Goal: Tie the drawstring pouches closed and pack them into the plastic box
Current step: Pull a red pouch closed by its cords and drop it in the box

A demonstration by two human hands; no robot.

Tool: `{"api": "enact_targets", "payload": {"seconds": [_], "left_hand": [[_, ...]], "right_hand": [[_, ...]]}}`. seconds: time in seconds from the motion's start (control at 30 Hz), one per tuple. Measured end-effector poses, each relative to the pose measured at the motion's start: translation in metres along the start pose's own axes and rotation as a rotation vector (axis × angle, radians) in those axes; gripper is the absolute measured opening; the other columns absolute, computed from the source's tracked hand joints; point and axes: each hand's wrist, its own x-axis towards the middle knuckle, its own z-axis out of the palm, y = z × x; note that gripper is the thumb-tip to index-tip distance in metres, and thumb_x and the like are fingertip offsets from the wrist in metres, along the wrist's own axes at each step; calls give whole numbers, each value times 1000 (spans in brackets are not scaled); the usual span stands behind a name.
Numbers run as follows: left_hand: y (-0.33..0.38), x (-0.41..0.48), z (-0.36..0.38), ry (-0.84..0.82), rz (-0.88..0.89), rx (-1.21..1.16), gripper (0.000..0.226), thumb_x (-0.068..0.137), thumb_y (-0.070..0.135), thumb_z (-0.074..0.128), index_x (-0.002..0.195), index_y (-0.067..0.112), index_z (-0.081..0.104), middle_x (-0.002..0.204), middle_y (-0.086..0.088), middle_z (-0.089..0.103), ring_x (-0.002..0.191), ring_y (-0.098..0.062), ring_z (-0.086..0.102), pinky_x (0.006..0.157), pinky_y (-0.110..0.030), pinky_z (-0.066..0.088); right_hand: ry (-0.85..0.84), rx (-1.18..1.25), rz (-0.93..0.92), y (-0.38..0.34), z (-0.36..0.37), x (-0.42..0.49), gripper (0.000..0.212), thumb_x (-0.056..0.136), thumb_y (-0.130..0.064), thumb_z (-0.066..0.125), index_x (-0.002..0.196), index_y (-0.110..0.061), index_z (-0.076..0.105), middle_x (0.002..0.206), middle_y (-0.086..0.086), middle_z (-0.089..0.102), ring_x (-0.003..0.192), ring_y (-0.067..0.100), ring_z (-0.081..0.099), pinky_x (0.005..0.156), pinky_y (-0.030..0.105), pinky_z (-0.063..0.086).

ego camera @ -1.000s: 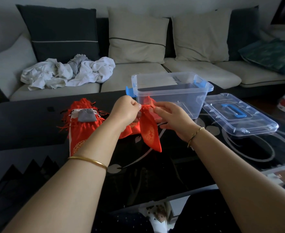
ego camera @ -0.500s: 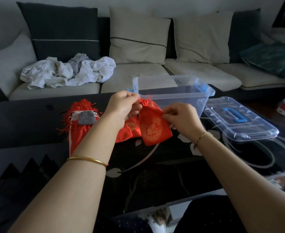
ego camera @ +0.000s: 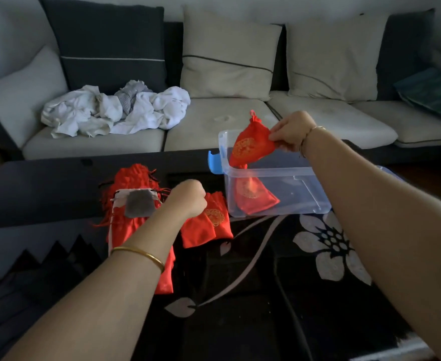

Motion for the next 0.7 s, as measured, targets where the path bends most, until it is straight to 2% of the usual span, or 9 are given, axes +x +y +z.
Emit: {"api": "enact_targets", "payload": {"seconds": [0.17,0.23,0.3,0.37,0.4,0.47,0.5,0.6,0.7], "left_hand": [[-10,21,15,-202,-23,321,49,92,11,53,140,10,42,140,-12,47,125,-29,49,104,-39,42],[-12,23,21,-234,-30,371,52,92,9,51,142,12,38,143,-13,44,127,-30,47,105,-39,42],[-16,27,28,-196,-25,402,48,91,7,50,139,12,43,139,-13,48,125,-31,49,103,-38,43],[-20,27,33,-141,-30,399,45,91,6,51,135,12,48,134,-14,50,122,-31,50,101,-38,45],[-22,27,35,-117,-34,382,44,90,6,51,133,12,49,132,-13,51,121,-31,50,100,-39,46],[-23,26,36,-75,-37,336,44,89,5,52,132,12,49,130,-12,53,119,-30,51,99,-39,46],[-23,25,35,-57,-35,311,44,89,5,53,133,12,47,130,-12,53,119,-30,52,99,-39,46],[-22,17,27,18,5,202,42,89,3,52,130,11,47,124,-12,57,114,-29,55,96,-38,47],[-18,3,14,64,73,37,39,87,3,57,125,9,49,113,-12,63,106,-27,59,89,-36,47]], "right_hand": [[-236,-108,127,5,26,27,27,87,6,57,64,-7,52,36,6,52,23,7,45,31,14,40],[-368,-299,188,8,39,34,24,87,4,57,66,-6,53,36,5,54,28,9,51,36,17,44],[-458,-534,187,7,47,36,6,84,-1,62,78,-2,63,45,4,63,45,10,62,54,21,54],[-546,-660,218,5,50,35,20,80,-2,67,99,4,68,75,11,72,81,20,69,85,32,54],[-563,-679,205,5,50,34,22,79,-1,66,100,6,67,81,14,72,88,24,68,88,35,54],[-485,-690,114,-2,49,26,5,82,1,61,82,3,65,61,11,68,69,22,68,68,31,56],[-391,-661,37,-6,49,23,8,82,2,60,74,-1,60,57,11,65,59,21,64,61,29,55],[-136,-508,-183,-13,43,7,17,77,6,60,73,-10,57,83,16,65,73,28,61,73,35,55],[-14,-253,-351,-16,36,-39,25,82,5,50,67,-13,57,79,18,68,72,25,66,60,25,50]]}}
